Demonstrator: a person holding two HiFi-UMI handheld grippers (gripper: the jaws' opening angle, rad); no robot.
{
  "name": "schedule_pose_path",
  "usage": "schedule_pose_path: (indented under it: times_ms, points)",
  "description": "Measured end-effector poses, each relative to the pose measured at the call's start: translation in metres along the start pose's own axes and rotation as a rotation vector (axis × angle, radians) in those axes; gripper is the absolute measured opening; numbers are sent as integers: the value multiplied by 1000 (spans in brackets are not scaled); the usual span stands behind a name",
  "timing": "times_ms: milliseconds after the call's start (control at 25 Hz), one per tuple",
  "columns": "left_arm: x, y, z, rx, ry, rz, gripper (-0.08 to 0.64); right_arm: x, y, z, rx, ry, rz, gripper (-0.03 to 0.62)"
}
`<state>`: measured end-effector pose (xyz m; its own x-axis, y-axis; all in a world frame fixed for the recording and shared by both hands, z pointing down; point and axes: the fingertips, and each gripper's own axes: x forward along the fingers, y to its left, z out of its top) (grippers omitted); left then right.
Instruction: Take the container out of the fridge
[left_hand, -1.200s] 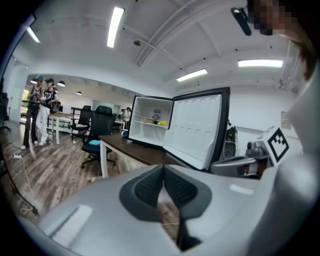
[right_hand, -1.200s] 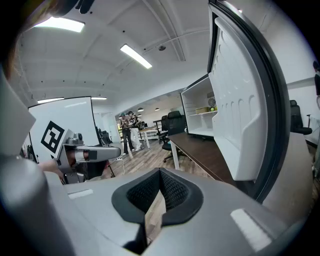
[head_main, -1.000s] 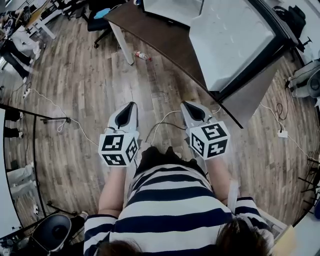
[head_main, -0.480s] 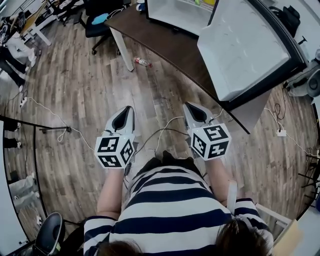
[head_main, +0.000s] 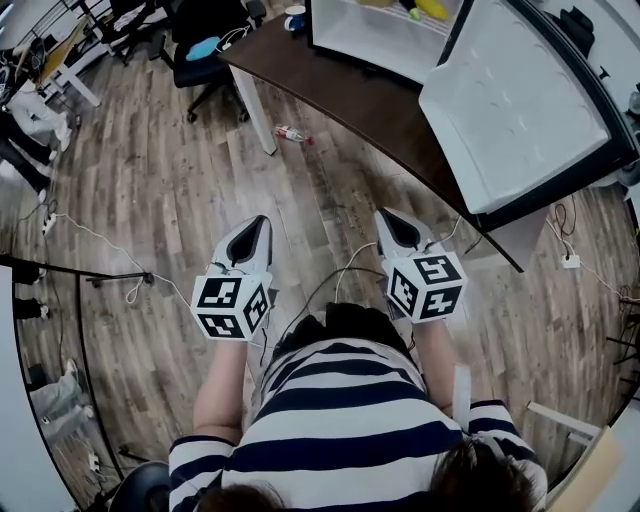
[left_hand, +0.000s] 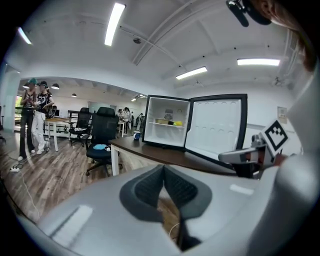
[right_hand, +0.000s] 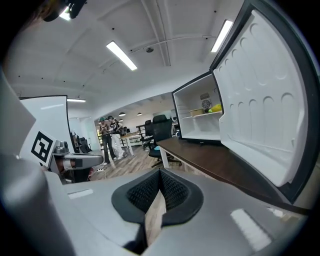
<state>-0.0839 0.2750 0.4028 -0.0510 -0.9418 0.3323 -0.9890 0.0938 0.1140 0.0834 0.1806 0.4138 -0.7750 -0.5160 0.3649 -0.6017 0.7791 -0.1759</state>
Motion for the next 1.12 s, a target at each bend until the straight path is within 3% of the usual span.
schedule_pose_path:
  times_ms: [360, 720, 1120]
  points:
    - [40, 8, 5, 8, 22, -84, 0, 25, -8, -1, -1, 53, -31, -6]
    - [106, 24, 57, 79, -27, -106, 0, 109, -45, 39, 11, 26, 0, -6]
    - [211, 35, 90, 120, 4, -158, 0, 175, -97, 82, 44, 10, -8, -6]
